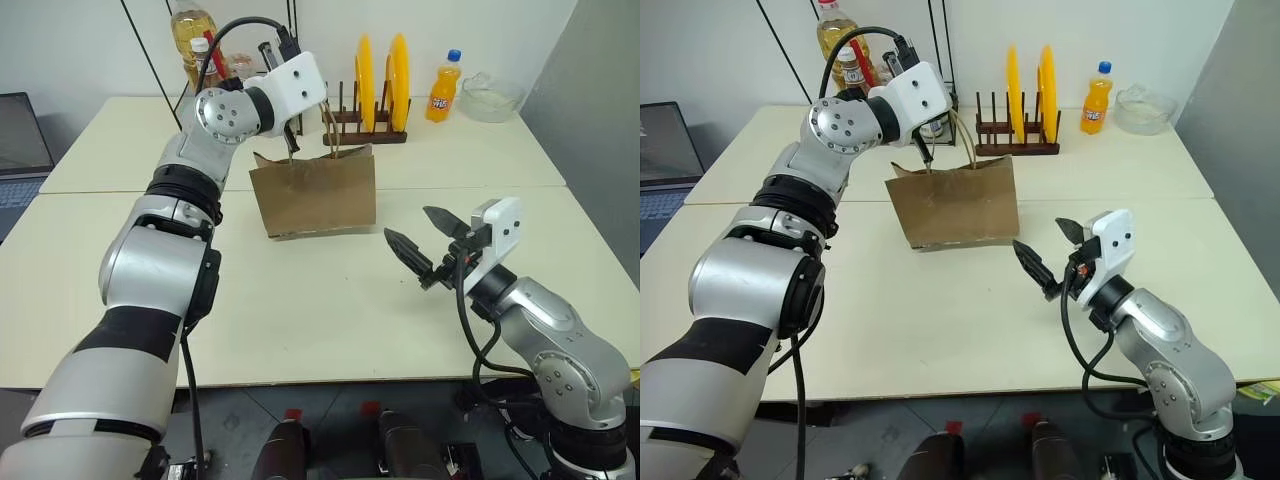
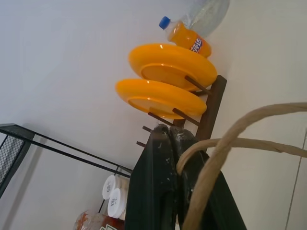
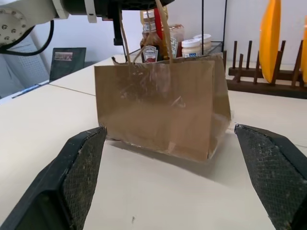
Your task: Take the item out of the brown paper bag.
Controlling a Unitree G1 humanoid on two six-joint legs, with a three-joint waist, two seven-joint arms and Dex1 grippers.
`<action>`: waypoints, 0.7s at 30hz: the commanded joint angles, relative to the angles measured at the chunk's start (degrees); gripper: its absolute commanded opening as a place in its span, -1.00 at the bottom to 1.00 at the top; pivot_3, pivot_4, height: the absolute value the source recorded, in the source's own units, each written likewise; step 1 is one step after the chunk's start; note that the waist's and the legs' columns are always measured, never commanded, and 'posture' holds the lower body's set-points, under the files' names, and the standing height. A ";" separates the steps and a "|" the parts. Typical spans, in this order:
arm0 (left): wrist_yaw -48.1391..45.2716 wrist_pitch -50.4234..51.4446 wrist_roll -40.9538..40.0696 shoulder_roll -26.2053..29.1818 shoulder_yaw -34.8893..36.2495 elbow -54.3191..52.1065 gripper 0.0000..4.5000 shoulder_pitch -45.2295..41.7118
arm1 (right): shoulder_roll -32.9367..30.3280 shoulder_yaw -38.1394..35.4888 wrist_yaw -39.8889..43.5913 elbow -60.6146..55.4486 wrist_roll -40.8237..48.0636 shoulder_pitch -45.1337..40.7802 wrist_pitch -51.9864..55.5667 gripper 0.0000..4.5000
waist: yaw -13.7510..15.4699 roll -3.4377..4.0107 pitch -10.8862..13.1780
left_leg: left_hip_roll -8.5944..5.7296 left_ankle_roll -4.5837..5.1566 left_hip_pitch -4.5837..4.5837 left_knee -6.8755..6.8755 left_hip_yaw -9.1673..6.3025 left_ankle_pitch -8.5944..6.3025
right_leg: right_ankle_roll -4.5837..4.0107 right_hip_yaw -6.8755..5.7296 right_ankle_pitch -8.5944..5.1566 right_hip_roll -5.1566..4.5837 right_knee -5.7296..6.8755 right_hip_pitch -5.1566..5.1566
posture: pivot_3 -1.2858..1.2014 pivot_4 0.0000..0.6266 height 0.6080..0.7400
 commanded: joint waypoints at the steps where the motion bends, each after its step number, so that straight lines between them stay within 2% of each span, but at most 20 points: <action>1: 0.70 -2.09 -0.57 -0.17 0.57 -1.04 -0.99 -3.35 | 0.21 -1.29 -1.10 -2.98 -0.33 0.21 -1.50 1.00 | -0.01 0.00 0.00 | 0.00 0.00 0.00 0.00 0.01 0.00 | 0.00 0.01 0.00 0.00 0.00 0.00 | 0.03 -0.52 1.00; 17: -0.93 -2.19 -0.42 -1.32 0.30 0.52 -0.99 1.30 | 0.57 -0.35 -1.44 -1.69 -0.51 -1.04 -2.03 1.00 | 0.01 0.00 0.00 | -0.01 0.00 0.03 0.01 0.02 0.00 | 0.00 0.03 0.00 0.00 0.02 0.01 | 0.03 -0.52 1.00; 21: -2.55 -2.24 -0.91 0.25 0.71 -0.34 -0.62 3.38 | 0.79 0.41 -1.04 -1.23 -0.45 -1.60 -2.06 1.00 | -0.10 0.00 0.00 | -0.01 0.00 0.04 0.02 0.03 0.00 | 0.00 0.03 0.00 0.00 0.05 0.02 | 0.03 -0.52 1.00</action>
